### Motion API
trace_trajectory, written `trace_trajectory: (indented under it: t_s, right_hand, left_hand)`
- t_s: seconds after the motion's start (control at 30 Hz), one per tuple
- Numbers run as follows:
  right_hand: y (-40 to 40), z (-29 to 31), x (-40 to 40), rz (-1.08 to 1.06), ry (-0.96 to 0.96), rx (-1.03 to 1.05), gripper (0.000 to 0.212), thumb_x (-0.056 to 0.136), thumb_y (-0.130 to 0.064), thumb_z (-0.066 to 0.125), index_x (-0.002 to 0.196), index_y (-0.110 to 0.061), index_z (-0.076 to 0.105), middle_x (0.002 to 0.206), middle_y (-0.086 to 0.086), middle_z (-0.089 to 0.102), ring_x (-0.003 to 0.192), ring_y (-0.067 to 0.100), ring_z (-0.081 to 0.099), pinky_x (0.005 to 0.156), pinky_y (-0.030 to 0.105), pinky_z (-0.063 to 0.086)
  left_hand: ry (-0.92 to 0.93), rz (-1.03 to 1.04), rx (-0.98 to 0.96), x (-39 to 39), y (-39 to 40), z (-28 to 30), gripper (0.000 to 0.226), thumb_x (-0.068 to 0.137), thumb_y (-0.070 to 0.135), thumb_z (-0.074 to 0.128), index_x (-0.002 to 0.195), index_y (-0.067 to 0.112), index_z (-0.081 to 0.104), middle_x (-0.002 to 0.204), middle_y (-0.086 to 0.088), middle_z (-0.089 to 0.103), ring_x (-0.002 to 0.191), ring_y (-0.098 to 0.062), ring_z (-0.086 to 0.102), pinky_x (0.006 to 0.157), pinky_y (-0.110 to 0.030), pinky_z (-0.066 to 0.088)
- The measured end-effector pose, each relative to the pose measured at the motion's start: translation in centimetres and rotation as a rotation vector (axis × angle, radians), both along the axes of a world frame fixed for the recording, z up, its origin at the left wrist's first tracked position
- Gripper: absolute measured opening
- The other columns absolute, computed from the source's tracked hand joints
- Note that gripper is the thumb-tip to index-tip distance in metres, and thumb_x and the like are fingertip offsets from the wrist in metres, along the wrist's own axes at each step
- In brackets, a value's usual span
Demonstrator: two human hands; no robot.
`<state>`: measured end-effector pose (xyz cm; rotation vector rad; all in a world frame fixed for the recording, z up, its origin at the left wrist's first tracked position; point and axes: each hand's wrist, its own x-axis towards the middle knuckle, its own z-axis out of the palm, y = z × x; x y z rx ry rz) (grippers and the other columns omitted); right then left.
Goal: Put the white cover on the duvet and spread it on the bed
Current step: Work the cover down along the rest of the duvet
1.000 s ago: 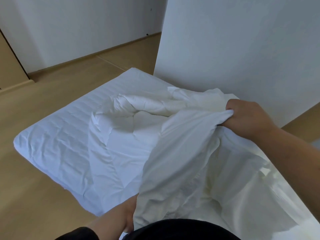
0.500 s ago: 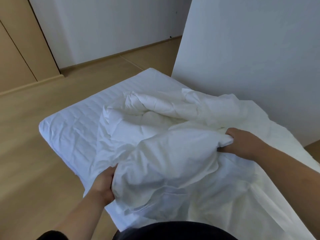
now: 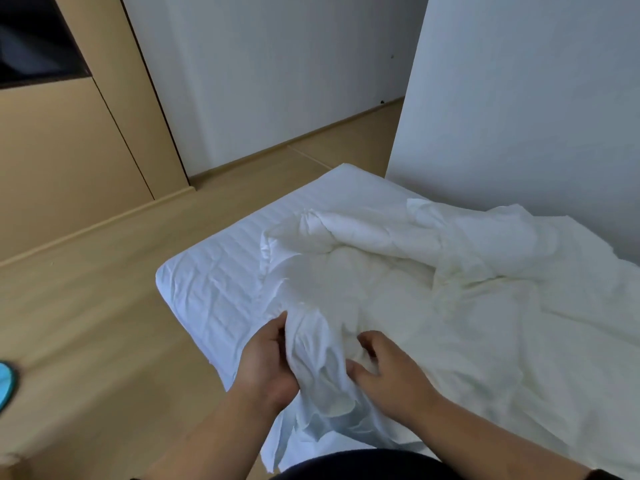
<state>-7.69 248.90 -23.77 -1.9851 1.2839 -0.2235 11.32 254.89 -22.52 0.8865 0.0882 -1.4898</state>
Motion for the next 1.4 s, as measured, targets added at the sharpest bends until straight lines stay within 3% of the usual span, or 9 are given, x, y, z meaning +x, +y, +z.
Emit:
trace_trajectory:
  t_s: [0.2,0.3,0.4,0.57,0.83,1.0,1.13,1.27,1.4]
  right_hand:
    - [0.9,-0.7,1.1,-0.057,0.078,-0.161,0.032,0.103,-0.045,0.039,0.082,-0.025,0.054,0.079,-0.008,0.060,0.072,0.008,0.057,0.073,0.030,0.050]
    - [0.6,-1.8,1.1,-0.062,0.069,-0.143,0.037,0.104,-0.045,0.038,0.086,-0.019,0.056,0.082,-0.005,0.064,0.078,0.016,0.061,0.072,0.032,0.047]
    - [-1.0,-1.0,0.0,-0.143,0.019,-0.164,0.044,0.099,-0.056,0.045,0.074,-0.020,0.053,0.072,-0.004,0.061,0.069,0.010,0.057,0.063,0.023,0.040]
    - [-6.0,5.7,-2.4,-0.143,0.141,-0.392,0.062,0.092,-0.068,0.034,0.058,-0.017,0.039,0.058,0.002,0.051,0.060,0.018,0.052,0.059,0.033,0.034]
    - [-13.3,15.6,-7.1,-0.294,0.388,-0.675,0.060,0.098,-0.050,0.045,0.056,-0.007,0.044,0.056,0.004,0.053,0.064,0.026,0.053,0.056,0.034,0.033]
    - [-15.7,17.9,-7.6,-0.328,0.466,-0.750,0.054,0.085,-0.049,0.031,0.059,-0.005,0.050,0.062,0.011,0.055,0.069,0.034,0.052,0.066,0.037,0.042]
    - [-15.4,17.2,-6.1,-0.301,0.486,-0.766,0.050,0.085,-0.044,0.033,0.057,-0.005,0.045,0.057,0.009,0.050,0.065,0.034,0.050,0.065,0.038,0.044]
    - [-14.4,16.7,-5.4,-0.294,0.486,-0.763,0.048,0.085,-0.042,0.035,0.058,-0.003,0.038,0.057,0.013,0.044,0.062,0.033,0.045,0.059,0.037,0.036]
    - [-13.4,16.3,-5.9,-0.282,0.507,-0.686,0.049,0.088,-0.042,0.039,0.057,-0.004,0.037,0.056,0.012,0.042,0.059,0.027,0.042,0.058,0.038,0.029]
  left_hand:
    - [0.118,-0.103,-0.026,-0.6,-0.5,0.1,0.041,0.099,0.023,0.050,0.130,0.000,0.063,0.133,-0.022,0.062,0.123,-0.040,0.060,0.112,-0.053,0.038]
    - [0.059,-0.201,-0.048,-0.1,-0.8,0.2,0.042,0.101,0.024,0.048,0.130,-0.003,0.062,0.131,-0.023,0.063,0.121,-0.040,0.061,0.112,-0.050,0.039]
    - [-0.210,-0.251,-0.032,1.7,-1.2,-0.2,0.038,0.104,0.026,0.045,0.124,0.003,0.067,0.123,-0.020,0.069,0.115,-0.036,0.066,0.104,-0.049,0.046]
    - [-0.702,-0.615,0.041,4.8,-1.8,-2.3,0.063,0.078,0.075,0.063,0.119,0.027,0.071,0.125,0.002,0.070,0.118,-0.022,0.065,0.106,-0.046,0.046]
    - [-0.880,-0.793,0.099,9.7,-3.0,-5.5,0.074,0.056,0.076,0.076,0.090,0.011,0.074,0.093,-0.008,0.076,0.080,-0.026,0.071,0.074,-0.036,0.053]
    - [-0.953,-1.065,0.161,8.3,-2.6,-9.2,0.086,0.061,0.087,0.064,0.120,0.025,0.057,0.115,0.003,0.066,0.098,-0.015,0.064,0.087,-0.035,0.054]
    - [-0.670,-1.231,0.356,6.9,-2.1,-11.4,0.115,0.047,0.093,0.068,0.139,0.026,0.050,0.125,0.005,0.065,0.107,-0.015,0.065,0.085,-0.032,0.053]
    - [-0.458,-1.332,0.297,5.4,-1.6,-13.7,0.095,0.045,0.084,0.078,0.124,0.035,0.060,0.121,0.004,0.071,0.111,-0.017,0.068,0.098,-0.035,0.054]
    - [-0.806,-1.608,0.073,2.0,-1.5,-12.1,0.060,0.087,0.064,0.063,0.134,0.027,0.061,0.132,0.010,0.063,0.125,-0.012,0.057,0.104,-0.025,0.039]
